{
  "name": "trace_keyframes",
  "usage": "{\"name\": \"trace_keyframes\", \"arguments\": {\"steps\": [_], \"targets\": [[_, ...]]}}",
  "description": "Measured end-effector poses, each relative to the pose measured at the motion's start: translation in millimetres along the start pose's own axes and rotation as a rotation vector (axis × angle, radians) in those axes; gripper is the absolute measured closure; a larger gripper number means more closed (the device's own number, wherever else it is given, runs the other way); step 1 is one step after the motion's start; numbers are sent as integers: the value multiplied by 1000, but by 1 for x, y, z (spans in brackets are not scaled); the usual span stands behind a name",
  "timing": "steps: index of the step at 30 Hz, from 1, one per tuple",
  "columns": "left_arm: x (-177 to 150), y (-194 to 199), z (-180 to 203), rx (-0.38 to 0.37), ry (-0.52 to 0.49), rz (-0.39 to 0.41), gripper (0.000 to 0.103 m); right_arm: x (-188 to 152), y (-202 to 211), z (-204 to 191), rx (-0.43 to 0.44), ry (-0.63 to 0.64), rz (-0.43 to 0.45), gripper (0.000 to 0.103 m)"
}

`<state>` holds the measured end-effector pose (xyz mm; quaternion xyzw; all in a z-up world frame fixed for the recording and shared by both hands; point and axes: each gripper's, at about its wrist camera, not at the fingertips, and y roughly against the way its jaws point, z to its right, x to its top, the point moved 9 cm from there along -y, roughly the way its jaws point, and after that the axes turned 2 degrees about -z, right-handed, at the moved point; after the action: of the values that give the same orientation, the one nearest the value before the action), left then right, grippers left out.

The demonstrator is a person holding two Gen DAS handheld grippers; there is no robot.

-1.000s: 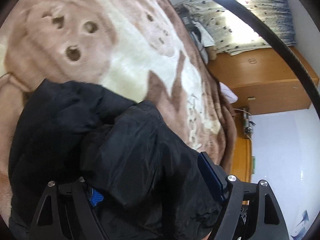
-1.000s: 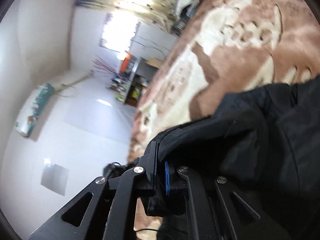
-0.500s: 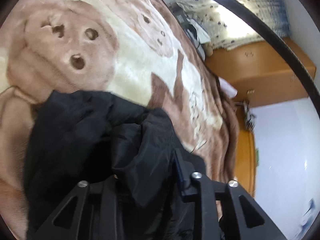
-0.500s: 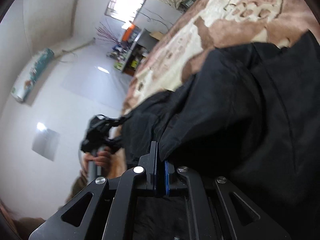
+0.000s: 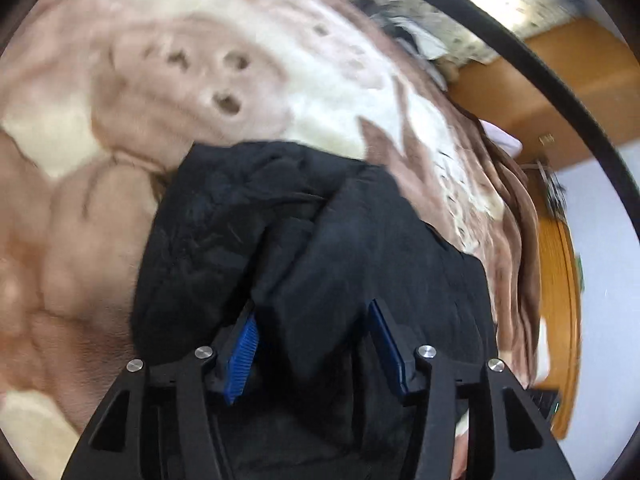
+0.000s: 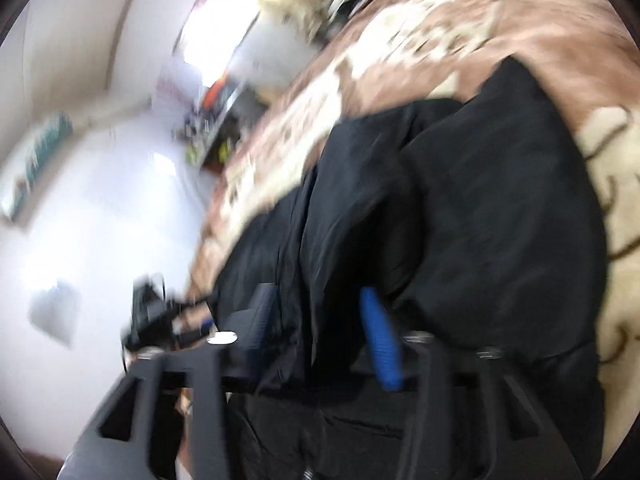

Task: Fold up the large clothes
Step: 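Lift the hem with both tools and fold it toward the hood, then release the folded hem with both tools and pull them back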

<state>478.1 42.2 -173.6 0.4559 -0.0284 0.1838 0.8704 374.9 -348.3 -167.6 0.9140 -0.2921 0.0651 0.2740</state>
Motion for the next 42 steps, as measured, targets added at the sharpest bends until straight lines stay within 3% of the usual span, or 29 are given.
{"name": "trace_keyframes", "arguments": {"steps": [2, 4, 6, 10, 13, 15, 16, 18, 20, 21, 22, 23, 25, 29, 31, 35, 37, 42], "targets": [[-10, 15, 6, -13, -1, 15, 25, 8, 3, 8, 37, -65, 1, 46], [-27, 27, 25, -63, -46, 15, 19, 9, -2, 11, 84, -127, -35, 46], [-52, 20, 45, -101, -69, -42, 15, 8, -9, 8, 140, -152, -69, 46], [-98, -14, 72, -215, -30, -197, 14, 13, -27, 2, 127, -157, -96, 46], [-115, -42, 76, -197, -6, -237, 14, 16, -42, 7, 114, -227, -101, 44], [-124, -56, 77, -208, 34, -269, 14, 17, -47, 7, 91, -209, -107, 40], [-128, -65, 74, -177, 62, -285, 14, 18, -47, 6, 78, -194, -96, 40], [-132, -66, 74, -183, 80, -266, 15, 23, -52, 2, 54, -162, -77, 40], [-128, -66, 73, -187, 135, -221, 40, 28, -52, 3, 36, -141, -59, 40], [-126, -66, 74, -191, 137, -214, 46, 28, -52, 2, 38, -122, -62, 40], [-125, -64, 73, -183, 139, -203, 64, 31, -51, -2, 33, -89, -50, 58], [-124, -62, 72, -181, 137, -197, 72, 32, -50, -5, 7, -44, -42, 80], [-122, -51, 73, -188, 113, -172, 81, 29, -51, -5, -23, 3, -56, 83], [-115, -14, 83, -211, 27, -91, 88, 25, -52, 7, -47, -15, -70, 83], [-112, 4, 87, -236, 6, -71, 89, 21, -49, 13, -18, -65, -80, 78], [-97, 44, 96, -304, -9, -12, 91, 19, -53, 6, 161, -193, -80, 37], [-84, 59, 109, -341, -12, 32, 92, 27, -60, 0, 205, -221, -72, 32], [-81, 84, 122, -356, -74, 70, 101, 58, -72, -5, 120, -229, 14, 32]]}}
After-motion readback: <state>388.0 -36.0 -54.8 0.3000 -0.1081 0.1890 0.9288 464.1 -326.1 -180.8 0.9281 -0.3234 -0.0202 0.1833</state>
